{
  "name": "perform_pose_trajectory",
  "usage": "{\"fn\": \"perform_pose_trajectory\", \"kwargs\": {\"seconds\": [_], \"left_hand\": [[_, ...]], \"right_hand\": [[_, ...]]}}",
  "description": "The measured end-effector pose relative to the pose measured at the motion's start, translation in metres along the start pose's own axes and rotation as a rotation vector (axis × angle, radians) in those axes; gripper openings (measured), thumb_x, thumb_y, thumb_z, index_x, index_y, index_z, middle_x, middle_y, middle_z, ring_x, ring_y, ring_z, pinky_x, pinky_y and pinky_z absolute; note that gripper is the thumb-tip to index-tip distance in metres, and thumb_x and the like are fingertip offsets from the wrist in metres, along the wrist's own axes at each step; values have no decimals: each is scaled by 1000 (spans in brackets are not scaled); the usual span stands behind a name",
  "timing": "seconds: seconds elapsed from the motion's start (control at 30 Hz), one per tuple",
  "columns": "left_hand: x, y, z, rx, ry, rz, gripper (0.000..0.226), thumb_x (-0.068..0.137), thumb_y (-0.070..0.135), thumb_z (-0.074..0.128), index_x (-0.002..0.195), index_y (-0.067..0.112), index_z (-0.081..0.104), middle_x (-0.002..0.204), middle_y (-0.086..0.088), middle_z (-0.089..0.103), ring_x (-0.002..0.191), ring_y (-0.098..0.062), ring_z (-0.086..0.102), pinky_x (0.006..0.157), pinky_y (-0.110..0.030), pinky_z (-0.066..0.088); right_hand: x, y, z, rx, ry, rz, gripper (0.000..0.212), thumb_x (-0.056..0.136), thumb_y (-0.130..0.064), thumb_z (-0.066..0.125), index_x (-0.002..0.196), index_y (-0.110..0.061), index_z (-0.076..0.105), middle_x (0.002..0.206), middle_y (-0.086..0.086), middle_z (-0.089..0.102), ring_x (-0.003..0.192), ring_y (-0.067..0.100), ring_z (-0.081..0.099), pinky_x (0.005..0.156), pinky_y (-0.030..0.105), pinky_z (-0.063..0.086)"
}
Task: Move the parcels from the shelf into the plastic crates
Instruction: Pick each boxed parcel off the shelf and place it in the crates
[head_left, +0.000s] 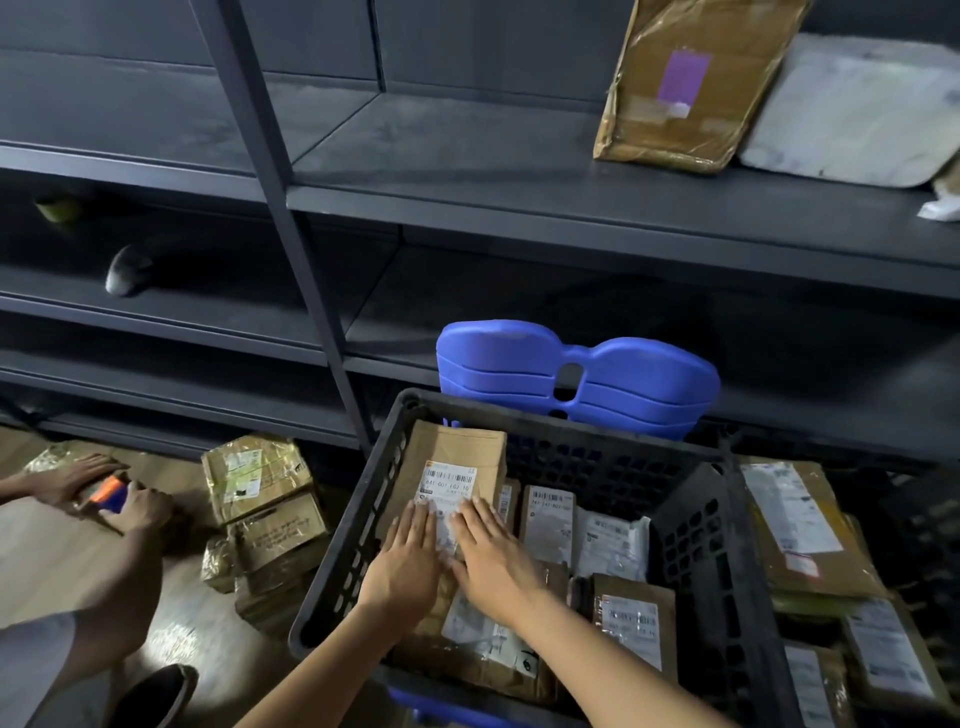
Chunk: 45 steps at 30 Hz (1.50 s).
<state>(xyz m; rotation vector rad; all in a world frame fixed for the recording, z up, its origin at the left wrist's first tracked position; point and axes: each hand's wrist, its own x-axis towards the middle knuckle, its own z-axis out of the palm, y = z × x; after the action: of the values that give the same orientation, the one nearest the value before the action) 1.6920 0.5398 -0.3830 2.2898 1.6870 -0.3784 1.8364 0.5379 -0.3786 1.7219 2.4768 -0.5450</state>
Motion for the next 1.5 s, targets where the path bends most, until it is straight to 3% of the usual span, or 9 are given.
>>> {"fn": "perform_pose_trajectory", "kwargs": {"seconds": [0.07,0.17,0.23,0.33,0.47,0.6,0.97,1.13,1.5], "left_hand": [[-2,2,-4,31,-30,-12,53,92,32,-4,133,6,-25,158,-16,-15,146,-27,-16,120,-37,-7],[-8,2,-15,36,-31,6,57,102,27,19,135,6,-23,159,-15,-13,147,-27,-14,122,-38,-4],[-11,3,-31,71,-22,24,60,101,36,10,145,5,-16,159,-15,-10,147,-26,-11,122,-38,-3],[-13,8,-68,1,56,35,89,77,52,-18,151,6,0,161,-10,-3,149,-23,-6,118,-33,-7],[-14,24,-140,-173,222,85,61,100,43,23,152,11,17,159,-4,19,147,-17,15,120,-29,10],[-19,45,-220,-352,392,97,54,99,37,39,148,14,31,152,-2,35,141,-18,31,106,-34,37],[37,109,-383,-448,582,195,56,98,36,43,144,6,35,149,-10,40,138,-24,36,109,-34,31],[74,131,-427,-364,589,149,50,97,40,42,130,3,45,136,-13,50,126,-31,45,94,-40,42],[152,141,-500,-235,636,189,46,95,35,45,130,5,47,137,-14,50,128,-37,41,98,-41,40]], "right_hand": [[0,1,0,-4,-8,-4,61,102,-40,19,152,-12,1,160,7,-9,147,23,-14,115,32,-13],[-4,1,-10,5,-33,-12,62,102,-37,25,153,-13,0,160,6,-10,147,21,-14,116,32,-10],[-11,0,-28,27,-17,-18,63,102,-38,27,153,-12,1,160,5,-7,147,20,-11,117,31,-9],[-22,0,-66,61,64,-3,66,100,-50,19,152,-10,10,161,4,2,148,18,-4,118,32,-4],[-44,9,-137,96,252,44,58,101,-38,34,151,-13,21,159,2,17,147,16,12,118,30,10],[-61,28,-201,173,421,170,57,99,-35,41,150,-16,25,157,0,24,144,15,21,114,30,23],[-77,115,-356,444,724,395,57,99,-40,41,149,-14,28,155,3,28,142,18,26,111,32,28],[-55,157,-415,241,714,413,61,99,-42,40,150,-12,25,156,4,25,143,21,24,111,36,28],[0,209,-501,-68,743,433,64,98,-42,41,150,-9,22,157,7,23,144,23,20,114,38,27]]}}
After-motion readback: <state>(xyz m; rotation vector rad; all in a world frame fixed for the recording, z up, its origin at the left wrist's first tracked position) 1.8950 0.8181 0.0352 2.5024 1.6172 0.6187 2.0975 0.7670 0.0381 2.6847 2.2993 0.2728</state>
